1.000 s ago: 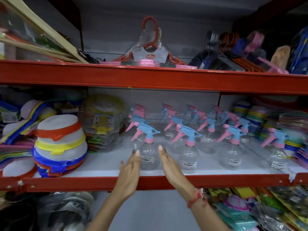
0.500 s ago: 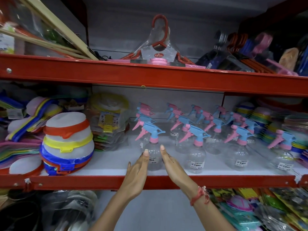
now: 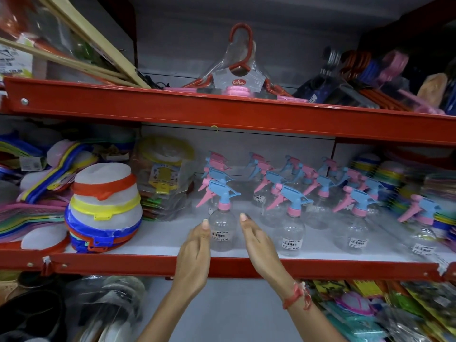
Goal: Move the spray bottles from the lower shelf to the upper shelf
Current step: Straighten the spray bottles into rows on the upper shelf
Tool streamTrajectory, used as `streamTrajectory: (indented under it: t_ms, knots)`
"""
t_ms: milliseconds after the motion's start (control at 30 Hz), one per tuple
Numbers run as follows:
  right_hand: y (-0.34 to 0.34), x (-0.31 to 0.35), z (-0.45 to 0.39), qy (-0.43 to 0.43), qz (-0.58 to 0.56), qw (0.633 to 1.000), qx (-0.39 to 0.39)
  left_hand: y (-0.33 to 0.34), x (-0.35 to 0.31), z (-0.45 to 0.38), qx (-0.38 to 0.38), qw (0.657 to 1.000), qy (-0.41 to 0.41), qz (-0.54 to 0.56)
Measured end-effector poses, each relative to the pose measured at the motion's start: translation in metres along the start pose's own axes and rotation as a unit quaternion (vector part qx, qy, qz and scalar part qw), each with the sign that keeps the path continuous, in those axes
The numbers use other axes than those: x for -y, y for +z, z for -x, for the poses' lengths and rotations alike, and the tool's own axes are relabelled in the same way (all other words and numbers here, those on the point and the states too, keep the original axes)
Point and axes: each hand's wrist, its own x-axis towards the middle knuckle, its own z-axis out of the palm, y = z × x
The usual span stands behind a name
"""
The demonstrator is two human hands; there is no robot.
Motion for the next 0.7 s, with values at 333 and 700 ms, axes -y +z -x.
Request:
streamTrajectory:
  t_ms: [333, 700]
  knots:
    - [-0.089, -0.033, 0.025, -0.074, -0.035, 0.955, -0.285, 0.061, -0.016, 0.006, 0.003, 0.997, 0.064, 0.053]
    - [-0.122, -0.056, 0.002, 0.068, 0.044, 0.987, -0.14, 0.129, -0.036, 0.002, 0.166, 0.985, -0.03, -0.025]
